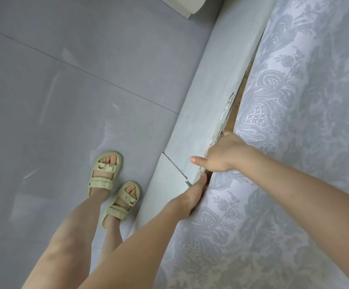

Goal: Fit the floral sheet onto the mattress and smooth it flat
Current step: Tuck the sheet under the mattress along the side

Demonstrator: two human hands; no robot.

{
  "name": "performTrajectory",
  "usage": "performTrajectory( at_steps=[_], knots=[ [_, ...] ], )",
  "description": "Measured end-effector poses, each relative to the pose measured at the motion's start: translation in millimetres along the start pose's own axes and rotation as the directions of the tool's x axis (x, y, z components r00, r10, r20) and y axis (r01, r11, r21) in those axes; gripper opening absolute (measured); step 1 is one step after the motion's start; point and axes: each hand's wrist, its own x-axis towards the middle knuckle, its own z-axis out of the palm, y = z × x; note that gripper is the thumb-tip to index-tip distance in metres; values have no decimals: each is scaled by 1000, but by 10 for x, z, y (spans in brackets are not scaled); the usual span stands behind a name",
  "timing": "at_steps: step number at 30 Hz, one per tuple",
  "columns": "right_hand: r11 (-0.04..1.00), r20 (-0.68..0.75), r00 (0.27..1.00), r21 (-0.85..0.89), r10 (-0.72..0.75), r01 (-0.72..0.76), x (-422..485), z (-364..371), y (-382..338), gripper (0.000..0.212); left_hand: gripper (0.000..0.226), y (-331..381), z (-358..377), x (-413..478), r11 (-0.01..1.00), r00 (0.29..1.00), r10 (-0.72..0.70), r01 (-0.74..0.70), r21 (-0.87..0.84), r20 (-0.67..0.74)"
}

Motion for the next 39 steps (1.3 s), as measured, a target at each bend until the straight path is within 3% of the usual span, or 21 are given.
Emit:
performTrajectory(
  at_steps=[3, 7, 10, 12, 14, 18, 22, 24, 27, 30, 34, 39],
  knots=[
    [997, 58, 996, -55, 63, -60, 240, 46, -96, 84, 75, -19, -144, 33, 1000, 1000, -22, 22, 5, -14],
    [995, 73, 995, -73, 71, -65, 367, 35, -140, 88, 80, -181, -311, -143, 995, 953, 58, -29, 99, -299],
    [1000, -183, 983, -22, -18, 14, 199, 75, -168, 76, 74, -354, -311, -228, 997, 964, 43, -23, 79, -264],
    [996, -430, 902, 58, -33, 64, 18, 136, -218, 65, 70, -365, -236, -176, 1000, 985, -5, 7, 7, -172],
    [992, -528, 849, 85, -31, 89, -135, 248, -303, 61, 69, -327, -149, -105, 999, 987, -29, 26, -19, -156],
    [995, -464, 880, -63, -102, 82, -297, 499, -462, 70, 63, -331, -61, -20, 999, 989, -21, 17, -31, -149],
    [995, -360, 930, -94, -66, 34, -156, 501, -575, 74, 67, -361, -113, -68, 1000, 989, 20, -22, -10, -146],
    [994, -288, 957, -105, -34, 4, -61, 484, -653, 75, 74, -499, -194, -182, 991, 960, 75, -102, -88, -269],
    [996, -225, 974, -83, 6, -25, 14, 473, -755, 75, 61, -915, -305, -411, 951, 872, 183, -273, -142, -455],
    [1000, -340, 940, -8, 18, -22, -63, 508, -837, 73, 59, -1314, -229, -495, 976, 888, 204, -217, 16, -412],
    [997, -564, 825, 57, -14, 56, -338, 769, -1110, 63, 52, -1330, -106, -530, 984, 917, 170, -139, 111, -359],
    [998, -457, 889, 14, -41, 53, -530, 1106, -1551, 68, 43, -1208, -38, -547, 991, 953, 125, -105, 87, -274]
  ],
)
